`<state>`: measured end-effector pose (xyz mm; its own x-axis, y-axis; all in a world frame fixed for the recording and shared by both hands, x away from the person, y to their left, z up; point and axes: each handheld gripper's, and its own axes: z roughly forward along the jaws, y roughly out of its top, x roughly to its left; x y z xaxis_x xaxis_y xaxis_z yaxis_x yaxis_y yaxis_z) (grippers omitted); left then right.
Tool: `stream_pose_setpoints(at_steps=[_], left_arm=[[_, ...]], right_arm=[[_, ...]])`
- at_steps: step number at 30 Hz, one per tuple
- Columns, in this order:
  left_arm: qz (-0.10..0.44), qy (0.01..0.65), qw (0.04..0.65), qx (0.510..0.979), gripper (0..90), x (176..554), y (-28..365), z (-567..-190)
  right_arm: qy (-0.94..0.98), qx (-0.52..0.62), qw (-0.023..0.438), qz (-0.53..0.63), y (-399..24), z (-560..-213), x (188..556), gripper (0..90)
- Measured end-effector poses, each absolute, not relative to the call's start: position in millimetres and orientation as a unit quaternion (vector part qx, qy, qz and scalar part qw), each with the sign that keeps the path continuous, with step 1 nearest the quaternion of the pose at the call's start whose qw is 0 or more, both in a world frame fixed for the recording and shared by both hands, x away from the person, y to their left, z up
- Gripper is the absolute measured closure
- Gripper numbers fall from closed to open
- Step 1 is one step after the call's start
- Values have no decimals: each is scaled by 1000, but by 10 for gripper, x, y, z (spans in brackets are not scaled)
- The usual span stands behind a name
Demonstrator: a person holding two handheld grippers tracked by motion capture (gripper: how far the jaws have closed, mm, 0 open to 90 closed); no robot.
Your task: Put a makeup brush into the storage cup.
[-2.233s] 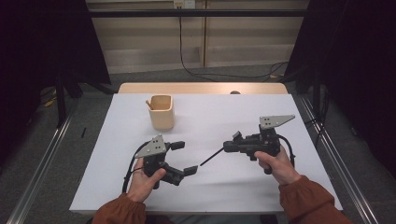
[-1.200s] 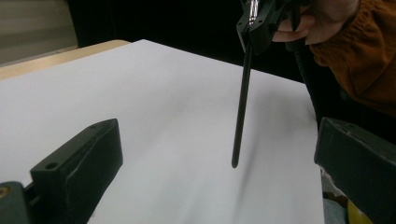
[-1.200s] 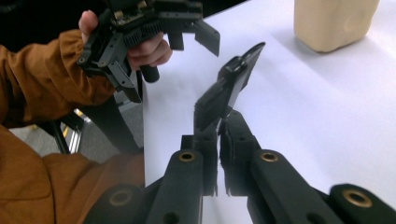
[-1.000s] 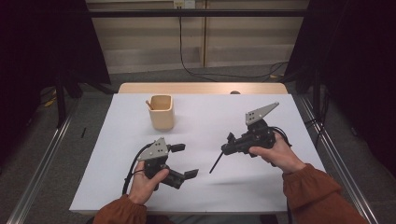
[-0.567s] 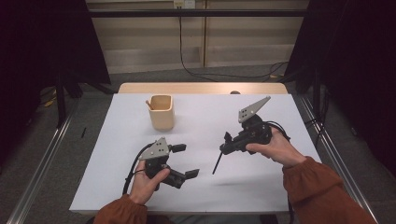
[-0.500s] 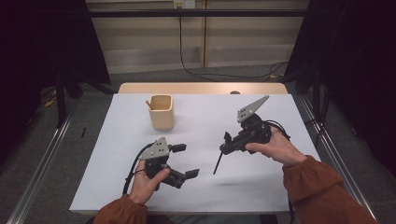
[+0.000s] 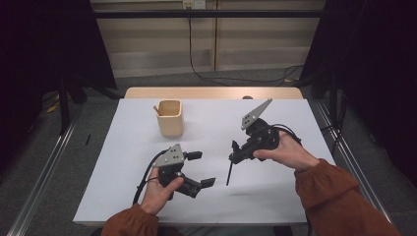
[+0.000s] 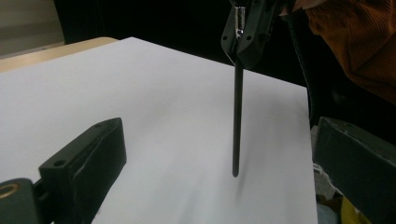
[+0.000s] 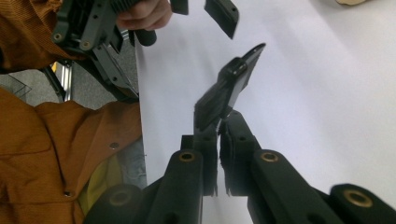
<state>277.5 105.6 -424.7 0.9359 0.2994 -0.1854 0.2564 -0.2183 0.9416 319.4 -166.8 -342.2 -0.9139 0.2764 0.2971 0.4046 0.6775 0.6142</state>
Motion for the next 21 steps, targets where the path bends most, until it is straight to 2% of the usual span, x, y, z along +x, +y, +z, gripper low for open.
stream_pose_setpoints(at_steps=[6,11,21], left_arm=[[4,178,600,780,30,2793,974,-4259],[16,166,601,782,35,2786,900,-4263],[12,167,592,789,114,2798,725,-4281]], right_arm=[[-911,-181,87,-360,-1626,-3381,3193,854],[-911,-179,87,-362,-1594,-3381,3193,853],[-910,-172,89,-367,-1538,-3401,3208,853]])
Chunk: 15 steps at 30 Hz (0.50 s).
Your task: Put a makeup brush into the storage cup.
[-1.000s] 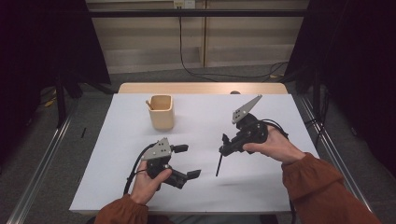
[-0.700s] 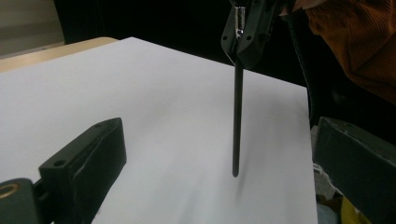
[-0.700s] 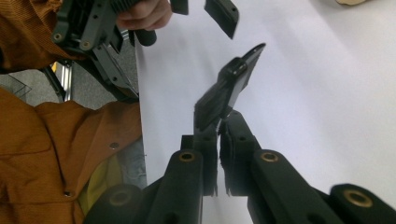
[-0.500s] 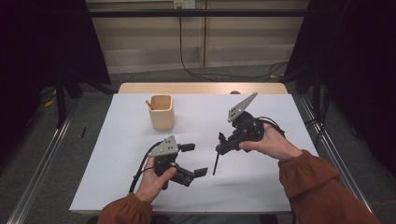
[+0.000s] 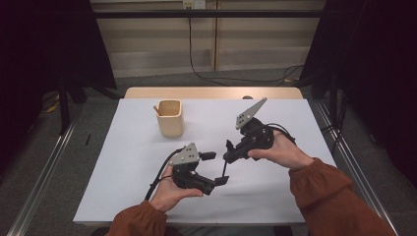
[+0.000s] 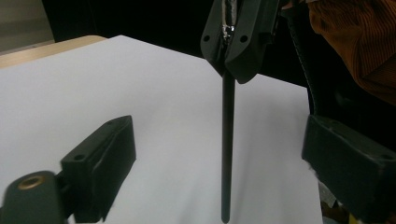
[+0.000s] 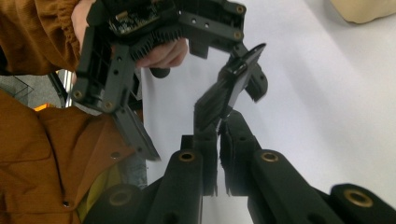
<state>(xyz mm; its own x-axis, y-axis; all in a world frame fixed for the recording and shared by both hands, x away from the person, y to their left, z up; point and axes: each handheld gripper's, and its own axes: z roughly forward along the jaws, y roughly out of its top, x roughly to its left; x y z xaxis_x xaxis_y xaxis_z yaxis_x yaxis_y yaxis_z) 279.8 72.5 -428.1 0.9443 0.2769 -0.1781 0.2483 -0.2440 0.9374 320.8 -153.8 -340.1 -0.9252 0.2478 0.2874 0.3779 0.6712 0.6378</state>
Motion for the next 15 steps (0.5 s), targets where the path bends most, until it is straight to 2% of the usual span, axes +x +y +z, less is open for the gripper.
stream_pose_setpoints(at_steps=[1,3,4,11,15], left_arm=[[11,164,589,791,125,2797,720,-4281],[22,160,588,793,208,2795,713,-4285],[26,164,587,793,213,2800,714,-4282],[20,166,583,795,498,2817,714,-4288],[24,168,589,790,611,2829,729,-4280]], right_arm=[[-910,-171,88,-368,-1532,-3400,3207,854],[-910,-171,87,-367,-1522,-3399,3207,854],[-911,-171,87,-366,-1515,-3399,3207,854],[-909,-167,86,-372,-1482,-3392,3202,854],[-909,-167,86,-371,-1461,-3407,3206,854]])
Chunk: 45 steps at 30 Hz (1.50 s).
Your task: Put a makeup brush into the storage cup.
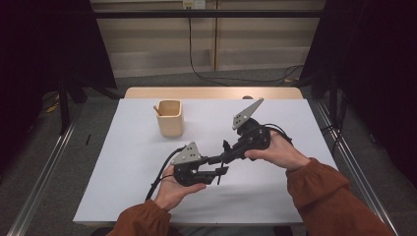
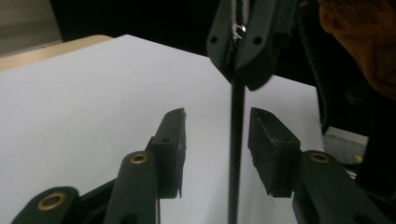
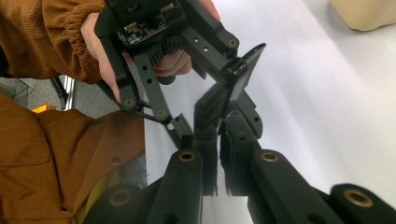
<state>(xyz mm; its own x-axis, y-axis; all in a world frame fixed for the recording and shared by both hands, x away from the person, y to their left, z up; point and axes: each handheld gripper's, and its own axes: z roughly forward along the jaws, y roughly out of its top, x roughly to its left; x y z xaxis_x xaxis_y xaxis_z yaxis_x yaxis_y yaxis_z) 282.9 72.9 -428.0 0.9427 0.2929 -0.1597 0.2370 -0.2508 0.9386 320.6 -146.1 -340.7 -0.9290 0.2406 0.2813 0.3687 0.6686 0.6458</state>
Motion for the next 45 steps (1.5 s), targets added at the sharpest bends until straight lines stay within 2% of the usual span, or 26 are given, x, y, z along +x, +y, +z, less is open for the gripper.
stream_pose_setpoints(at_steps=[9,16,27,38,45], left_arm=[[22,163,594,788,773,2811,741,-4277],[23,162,594,788,840,2803,758,-4268],[14,163,600,783,855,2808,759,-4265],[18,164,603,780,855,2828,797,-4247],[22,167,607,777,855,2835,823,-4231]], right_arm=[[-906,-166,87,-380,-1435,-3439,3212,854],[-902,-170,85,-387,-1472,-3466,3198,853],[-895,-172,89,-401,-1493,-3481,3199,845],[-881,-165,76,-437,-1528,-3485,3166,706],[-873,-171,76,-450,-1570,-3510,3165,534]])
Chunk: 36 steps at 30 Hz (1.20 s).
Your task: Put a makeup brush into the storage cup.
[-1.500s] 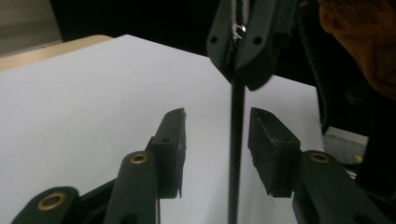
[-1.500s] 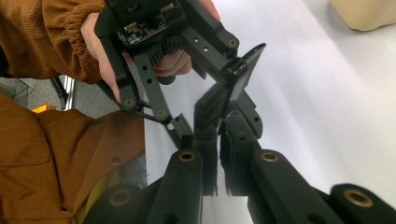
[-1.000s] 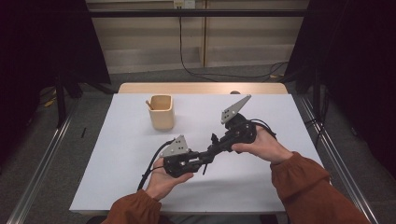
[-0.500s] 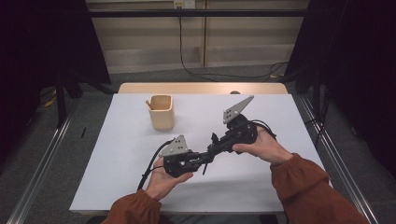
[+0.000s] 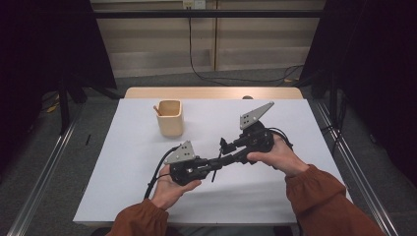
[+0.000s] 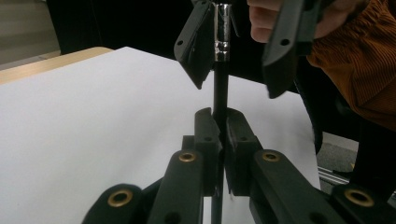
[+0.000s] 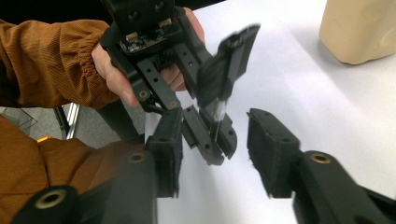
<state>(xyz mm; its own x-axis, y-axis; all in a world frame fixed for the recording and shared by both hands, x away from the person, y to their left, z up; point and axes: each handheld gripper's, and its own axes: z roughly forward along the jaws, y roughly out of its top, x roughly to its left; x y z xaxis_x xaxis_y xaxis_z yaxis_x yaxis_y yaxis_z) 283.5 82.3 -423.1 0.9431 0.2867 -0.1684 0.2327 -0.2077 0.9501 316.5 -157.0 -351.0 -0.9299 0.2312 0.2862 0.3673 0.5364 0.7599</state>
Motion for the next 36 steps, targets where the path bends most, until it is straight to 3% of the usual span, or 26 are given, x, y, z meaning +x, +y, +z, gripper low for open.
stream_pose_setpoints(at_steps=[8,17,25,36], left_arm=[[24,168,606,777,855,2836,834,-4227],[28,174,608,774,855,2853,871,-4209],[31,178,610,772,854,2855,900,-4196],[41,189,609,769,855,2861,980,-4162]], right_arm=[[-866,-188,54,-459,-1595,-3532,3158,330],[-843,-205,28,-496,-1685,-3531,3125,214],[-836,-223,15,-501,-1736,-3589,3094,41],[-829,-226,-1,-511,-1811,-3672,3004,10]])
